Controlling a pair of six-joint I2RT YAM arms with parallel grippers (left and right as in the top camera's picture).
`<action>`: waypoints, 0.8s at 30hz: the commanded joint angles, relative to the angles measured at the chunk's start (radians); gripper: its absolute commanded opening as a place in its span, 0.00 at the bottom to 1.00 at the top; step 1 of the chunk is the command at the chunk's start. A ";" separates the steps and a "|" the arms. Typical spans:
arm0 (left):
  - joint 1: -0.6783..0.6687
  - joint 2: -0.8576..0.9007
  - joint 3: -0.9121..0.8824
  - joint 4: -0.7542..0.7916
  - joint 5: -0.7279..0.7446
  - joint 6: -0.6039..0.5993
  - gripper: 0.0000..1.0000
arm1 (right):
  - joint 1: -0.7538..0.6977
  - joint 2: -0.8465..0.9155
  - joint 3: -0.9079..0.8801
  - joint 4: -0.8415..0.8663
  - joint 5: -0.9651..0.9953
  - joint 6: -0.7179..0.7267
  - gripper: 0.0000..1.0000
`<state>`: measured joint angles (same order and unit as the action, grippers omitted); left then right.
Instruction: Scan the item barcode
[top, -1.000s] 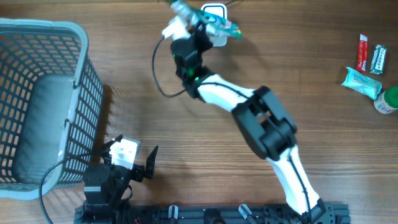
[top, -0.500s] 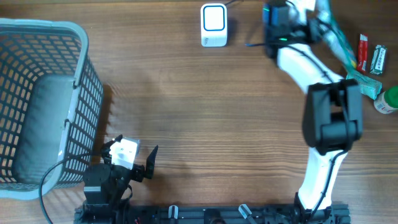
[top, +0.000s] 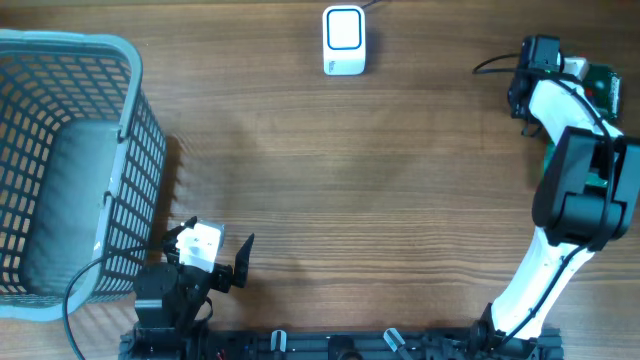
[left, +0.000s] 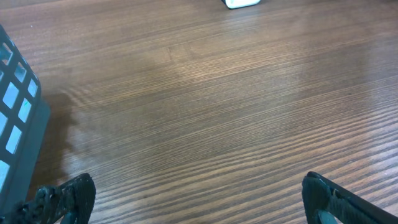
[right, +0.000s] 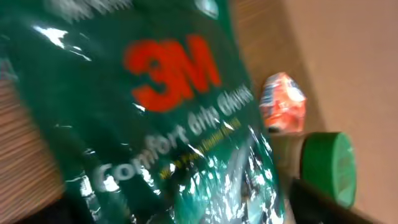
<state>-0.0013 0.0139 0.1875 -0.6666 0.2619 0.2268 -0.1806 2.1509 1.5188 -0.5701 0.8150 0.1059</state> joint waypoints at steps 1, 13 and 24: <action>0.004 -0.006 -0.004 0.002 0.018 -0.006 1.00 | 0.073 -0.178 0.091 -0.050 -0.120 0.105 1.00; 0.004 -0.006 -0.004 0.003 0.018 -0.006 1.00 | 0.230 -0.856 0.199 -0.347 -0.592 0.184 1.00; 0.004 -0.006 -0.004 0.003 0.018 -0.006 1.00 | 0.230 -1.273 0.198 -0.367 -0.630 0.184 1.00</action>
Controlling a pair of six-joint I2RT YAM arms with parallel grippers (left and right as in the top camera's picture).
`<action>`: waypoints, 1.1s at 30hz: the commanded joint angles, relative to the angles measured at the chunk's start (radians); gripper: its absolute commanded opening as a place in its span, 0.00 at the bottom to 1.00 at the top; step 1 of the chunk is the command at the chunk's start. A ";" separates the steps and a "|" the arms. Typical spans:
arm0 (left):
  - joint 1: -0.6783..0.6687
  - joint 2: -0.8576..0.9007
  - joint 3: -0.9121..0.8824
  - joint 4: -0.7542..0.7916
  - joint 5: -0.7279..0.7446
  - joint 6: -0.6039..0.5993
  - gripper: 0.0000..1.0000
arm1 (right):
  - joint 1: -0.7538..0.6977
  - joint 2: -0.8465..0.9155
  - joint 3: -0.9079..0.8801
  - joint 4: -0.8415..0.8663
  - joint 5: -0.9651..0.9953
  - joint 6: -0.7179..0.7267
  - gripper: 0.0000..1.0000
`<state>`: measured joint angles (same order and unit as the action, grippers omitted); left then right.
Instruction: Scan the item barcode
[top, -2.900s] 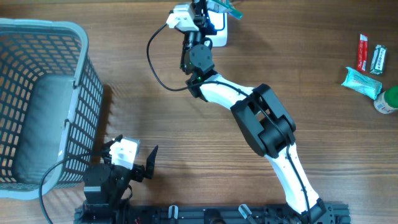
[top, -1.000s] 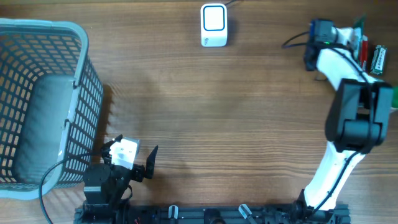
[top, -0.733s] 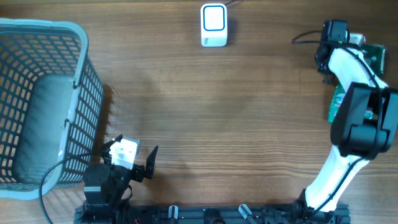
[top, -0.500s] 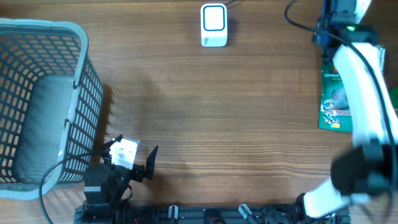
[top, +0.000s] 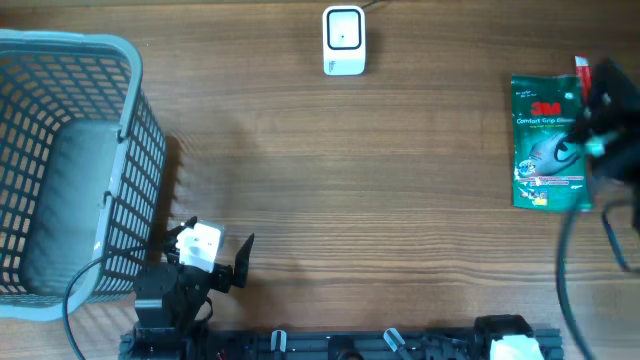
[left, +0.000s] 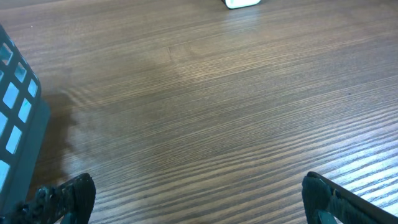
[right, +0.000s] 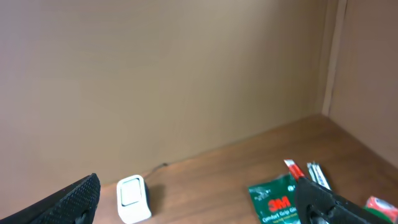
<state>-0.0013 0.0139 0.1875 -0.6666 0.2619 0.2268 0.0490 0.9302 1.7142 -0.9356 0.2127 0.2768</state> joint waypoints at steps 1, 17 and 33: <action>0.004 -0.006 -0.004 0.003 0.018 -0.006 1.00 | 0.000 -0.069 0.003 -0.002 -0.028 0.013 1.00; 0.004 -0.006 -0.004 0.002 0.018 -0.006 1.00 | 0.002 -0.360 -0.256 0.166 -0.026 0.014 1.00; 0.004 -0.006 -0.004 0.003 0.018 -0.006 1.00 | -0.067 -0.848 -1.089 0.704 -0.035 0.200 1.00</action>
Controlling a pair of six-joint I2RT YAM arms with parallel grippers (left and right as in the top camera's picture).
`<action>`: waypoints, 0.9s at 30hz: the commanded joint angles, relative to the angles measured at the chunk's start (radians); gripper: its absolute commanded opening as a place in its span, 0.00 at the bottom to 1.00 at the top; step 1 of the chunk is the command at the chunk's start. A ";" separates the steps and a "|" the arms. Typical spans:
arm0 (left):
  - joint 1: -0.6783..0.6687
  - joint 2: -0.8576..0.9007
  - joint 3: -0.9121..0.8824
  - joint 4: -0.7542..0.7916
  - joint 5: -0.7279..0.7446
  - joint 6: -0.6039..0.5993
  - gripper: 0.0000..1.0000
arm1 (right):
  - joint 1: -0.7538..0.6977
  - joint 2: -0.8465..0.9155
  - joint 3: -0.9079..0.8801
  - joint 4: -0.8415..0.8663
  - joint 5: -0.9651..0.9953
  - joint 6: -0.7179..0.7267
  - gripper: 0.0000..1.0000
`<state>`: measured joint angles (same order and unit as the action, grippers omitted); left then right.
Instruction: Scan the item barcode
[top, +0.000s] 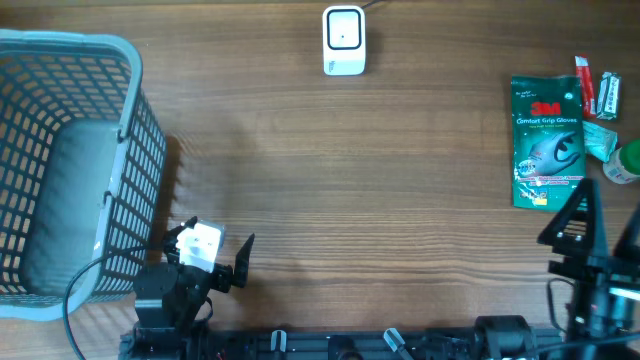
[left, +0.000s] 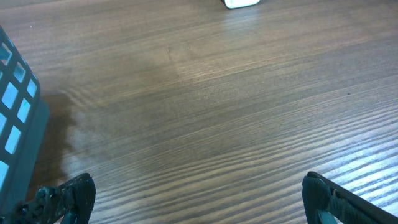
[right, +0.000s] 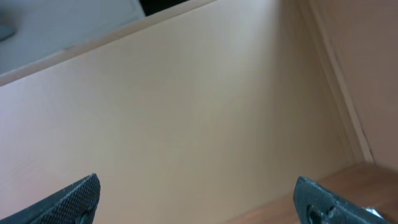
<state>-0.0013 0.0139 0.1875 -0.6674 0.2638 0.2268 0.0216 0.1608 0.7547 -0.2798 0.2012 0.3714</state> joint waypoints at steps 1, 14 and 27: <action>0.004 -0.006 -0.004 0.003 0.016 -0.006 1.00 | -0.066 -0.119 -0.222 0.090 -0.033 0.150 1.00; 0.004 -0.006 -0.004 0.003 0.016 -0.006 1.00 | -0.135 -0.158 -0.569 0.336 -0.119 0.175 1.00; 0.004 -0.006 -0.004 0.003 0.016 -0.006 1.00 | -0.132 -0.158 -0.750 0.456 -0.178 -0.018 1.00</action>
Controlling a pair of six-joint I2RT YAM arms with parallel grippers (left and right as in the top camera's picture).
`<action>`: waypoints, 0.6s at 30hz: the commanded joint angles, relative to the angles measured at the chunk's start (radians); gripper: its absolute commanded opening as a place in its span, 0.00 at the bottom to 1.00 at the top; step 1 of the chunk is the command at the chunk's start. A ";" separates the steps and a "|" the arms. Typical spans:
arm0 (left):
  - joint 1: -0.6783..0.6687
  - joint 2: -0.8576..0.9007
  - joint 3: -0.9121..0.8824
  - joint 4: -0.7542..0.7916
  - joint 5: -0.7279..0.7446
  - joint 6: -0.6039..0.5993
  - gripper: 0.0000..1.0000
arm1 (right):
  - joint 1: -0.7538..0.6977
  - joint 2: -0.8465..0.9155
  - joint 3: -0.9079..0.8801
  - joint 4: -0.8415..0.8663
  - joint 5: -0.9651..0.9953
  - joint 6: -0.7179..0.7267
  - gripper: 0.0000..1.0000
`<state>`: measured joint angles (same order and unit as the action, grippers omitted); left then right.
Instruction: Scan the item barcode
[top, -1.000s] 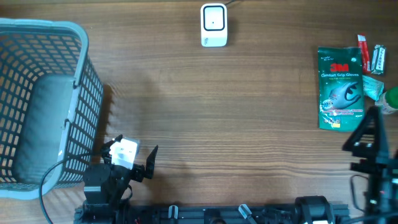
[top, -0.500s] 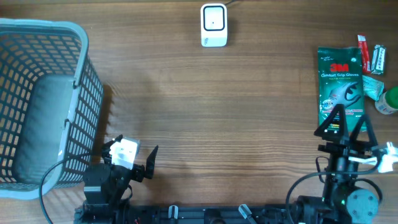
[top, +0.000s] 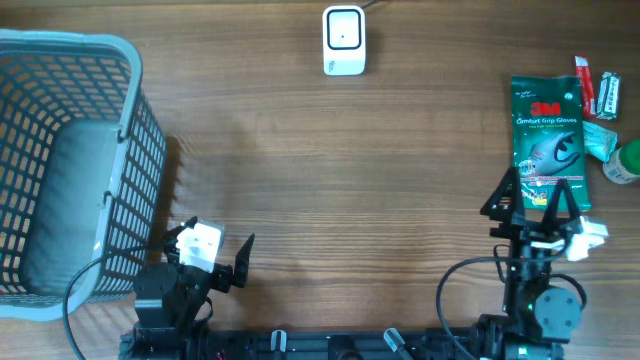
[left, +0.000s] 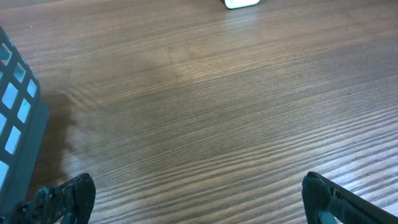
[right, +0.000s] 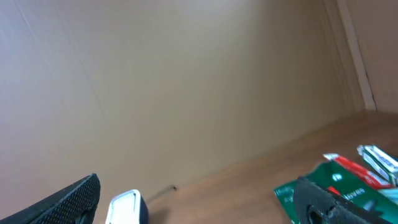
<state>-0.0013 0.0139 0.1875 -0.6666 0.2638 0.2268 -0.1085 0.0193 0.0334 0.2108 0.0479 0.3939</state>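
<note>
The green 3M gloves packet lies flat at the table's right, label up, and also shows low right in the right wrist view. The white scanner stands at the far middle edge, seen small by the right wrist and at the top of the left wrist view. My right gripper is open at the packet's near end, holding nothing. Open and empty too, my left gripper rests at the front left, its fingertips wide apart over bare wood.
A grey mesh basket fills the left side; its wall is just left of my left gripper. Beside the packet at the right edge lie red-and-white tubes and a green-capped bottle. A wall rises behind the table.
My right gripper has moved left and forward from the front right corner to the packet's near end. Its camera faced only wall then; now it shows scanner and packet. The left arm is unchanged.
First my right arm reached over the packet, its camera close on the 3M label. Then it was back at the right edge, leaving the packet lying bare. Later the gripper stood open at the front right corner, and now at the packet's near end. The left arm stayed put.
</note>
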 joint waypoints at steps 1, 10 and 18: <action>0.004 -0.006 -0.004 0.003 0.016 -0.006 1.00 | -0.002 -0.017 -0.029 -0.055 -0.024 -0.039 0.99; 0.004 -0.006 -0.004 0.003 0.016 -0.006 1.00 | -0.003 -0.017 -0.029 -0.204 -0.032 -0.108 1.00; 0.004 -0.006 -0.004 0.003 0.016 -0.006 1.00 | -0.003 -0.017 -0.029 -0.205 -0.039 -0.237 1.00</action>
<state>-0.0013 0.0139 0.1875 -0.6666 0.2638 0.2268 -0.1085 0.0154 0.0059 0.0025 0.0284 0.2043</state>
